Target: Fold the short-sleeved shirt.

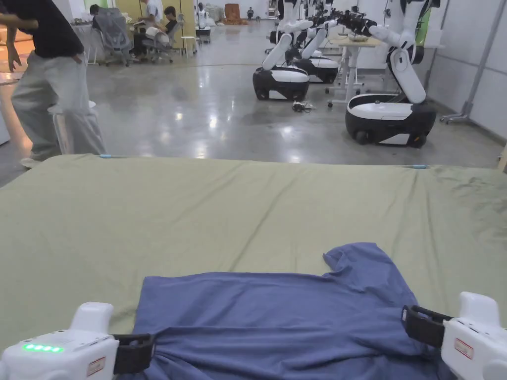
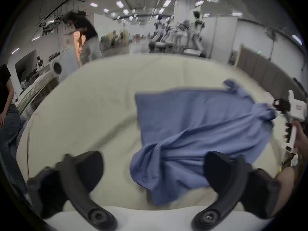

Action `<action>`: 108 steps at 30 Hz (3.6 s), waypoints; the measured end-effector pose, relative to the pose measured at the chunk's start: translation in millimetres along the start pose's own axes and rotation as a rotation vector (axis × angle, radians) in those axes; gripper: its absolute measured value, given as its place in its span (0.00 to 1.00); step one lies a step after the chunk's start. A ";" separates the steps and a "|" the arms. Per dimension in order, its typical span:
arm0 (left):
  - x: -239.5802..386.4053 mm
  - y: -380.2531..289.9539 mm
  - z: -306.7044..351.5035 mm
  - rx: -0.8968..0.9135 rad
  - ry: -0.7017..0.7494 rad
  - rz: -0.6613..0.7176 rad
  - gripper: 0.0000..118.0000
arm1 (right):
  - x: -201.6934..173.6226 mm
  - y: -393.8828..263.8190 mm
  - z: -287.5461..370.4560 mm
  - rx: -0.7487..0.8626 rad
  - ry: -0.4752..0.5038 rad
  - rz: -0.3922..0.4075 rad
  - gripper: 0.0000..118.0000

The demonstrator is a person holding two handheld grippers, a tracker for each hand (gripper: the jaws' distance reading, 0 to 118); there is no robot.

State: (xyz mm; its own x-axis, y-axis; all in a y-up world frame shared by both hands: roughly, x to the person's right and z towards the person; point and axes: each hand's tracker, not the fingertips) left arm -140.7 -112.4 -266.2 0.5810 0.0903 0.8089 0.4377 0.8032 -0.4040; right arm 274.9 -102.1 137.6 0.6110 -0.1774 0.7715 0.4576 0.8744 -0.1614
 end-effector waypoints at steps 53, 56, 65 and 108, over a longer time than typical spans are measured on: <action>10.9 -36.6 -18.5 -0.151 -0.028 -0.023 0.06 | 9.3 -54.6 222.7 0.204 -0.057 -0.052 0.00; 9.1 -33.5 -12.2 -0.147 -0.021 -0.018 0.06 | 5.7 -49.1 209.5 0.163 -0.043 -0.021 0.00; 7.5 -26.4 -0.3 -0.122 -0.022 -0.005 0.06 | 13.2 -31.1 67.4 -0.191 0.054 0.079 0.99; 4.9 -89.7 68.5 -0.212 -0.046 -0.070 0.06 | 45.8 -101.1 126.6 -0.377 0.086 -0.050 0.05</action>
State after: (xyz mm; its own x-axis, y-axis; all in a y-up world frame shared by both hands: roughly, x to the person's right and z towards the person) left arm -224.1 -143.7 -196.7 0.5142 0.0698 0.8548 0.6128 0.6675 -0.4231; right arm 174.8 -141.5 267.2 0.6261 -0.2668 0.7327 0.6841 0.6389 -0.3519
